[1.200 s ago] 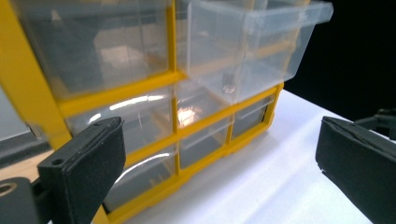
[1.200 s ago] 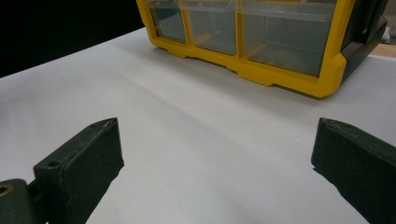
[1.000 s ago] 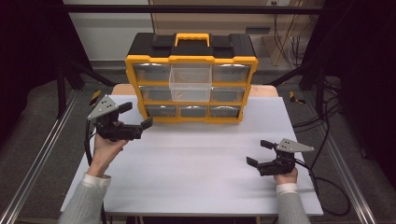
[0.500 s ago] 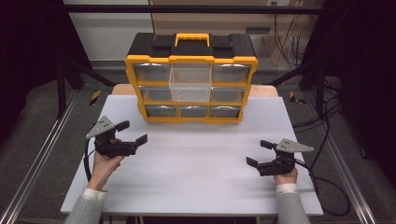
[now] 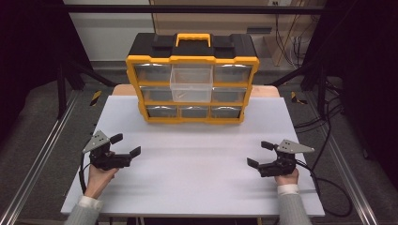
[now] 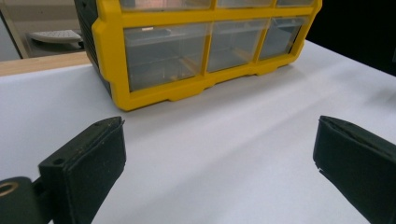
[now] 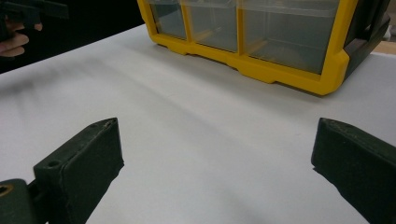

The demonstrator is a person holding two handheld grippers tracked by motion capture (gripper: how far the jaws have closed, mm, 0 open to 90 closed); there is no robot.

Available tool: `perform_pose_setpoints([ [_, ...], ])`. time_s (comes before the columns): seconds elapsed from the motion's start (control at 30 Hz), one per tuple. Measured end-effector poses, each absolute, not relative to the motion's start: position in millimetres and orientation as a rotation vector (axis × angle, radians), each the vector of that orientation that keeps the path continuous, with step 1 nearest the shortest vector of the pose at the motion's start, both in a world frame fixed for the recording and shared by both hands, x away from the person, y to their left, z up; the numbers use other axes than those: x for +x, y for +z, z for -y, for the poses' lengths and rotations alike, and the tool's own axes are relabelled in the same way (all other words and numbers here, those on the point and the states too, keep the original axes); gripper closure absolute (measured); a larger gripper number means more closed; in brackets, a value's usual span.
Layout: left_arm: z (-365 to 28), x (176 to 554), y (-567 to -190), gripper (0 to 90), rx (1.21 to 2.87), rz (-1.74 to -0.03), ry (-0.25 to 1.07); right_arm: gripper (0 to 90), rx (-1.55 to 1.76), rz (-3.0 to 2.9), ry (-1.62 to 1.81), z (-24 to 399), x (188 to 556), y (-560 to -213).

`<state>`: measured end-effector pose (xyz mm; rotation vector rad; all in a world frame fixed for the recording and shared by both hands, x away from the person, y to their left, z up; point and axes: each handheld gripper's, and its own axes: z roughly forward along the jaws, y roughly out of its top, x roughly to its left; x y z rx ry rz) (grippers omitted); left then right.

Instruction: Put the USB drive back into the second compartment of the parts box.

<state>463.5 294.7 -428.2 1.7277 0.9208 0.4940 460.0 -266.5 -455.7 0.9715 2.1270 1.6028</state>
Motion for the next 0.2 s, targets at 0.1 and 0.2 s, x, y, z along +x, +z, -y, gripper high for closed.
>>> perform_pose_setpoints([
  [0.1, -296.7, 461.7, -434.5, 2.4, 1.742, -0.933, 0.497, 2.4, 0.975, -2.125, 1.603, 266.6, 460.1, -455.7],
  [0.2, -298.7, 461.1, -438.4, 2.5, 1.764, -0.947, 0.506, 2.4, 0.983, -2.128, 1.603, 266.4, 460.6, -456.1],
])
